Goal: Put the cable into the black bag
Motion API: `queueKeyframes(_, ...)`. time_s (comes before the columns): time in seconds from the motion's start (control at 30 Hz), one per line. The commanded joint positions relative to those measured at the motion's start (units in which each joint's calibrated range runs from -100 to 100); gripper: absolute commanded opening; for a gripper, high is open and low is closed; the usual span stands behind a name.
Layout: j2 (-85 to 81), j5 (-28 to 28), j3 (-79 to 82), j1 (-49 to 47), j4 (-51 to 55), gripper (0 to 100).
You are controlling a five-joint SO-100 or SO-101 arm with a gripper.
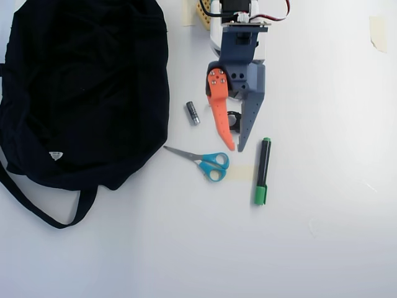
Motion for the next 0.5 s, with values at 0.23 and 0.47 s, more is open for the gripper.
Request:
queueKeyframes(0.23, 14.2, 2.6, -18.1, 0.3, -0.7, 2)
queueKeyframes(0.47, 14.2, 2.8, -17.5, 0.4, -1.0, 2)
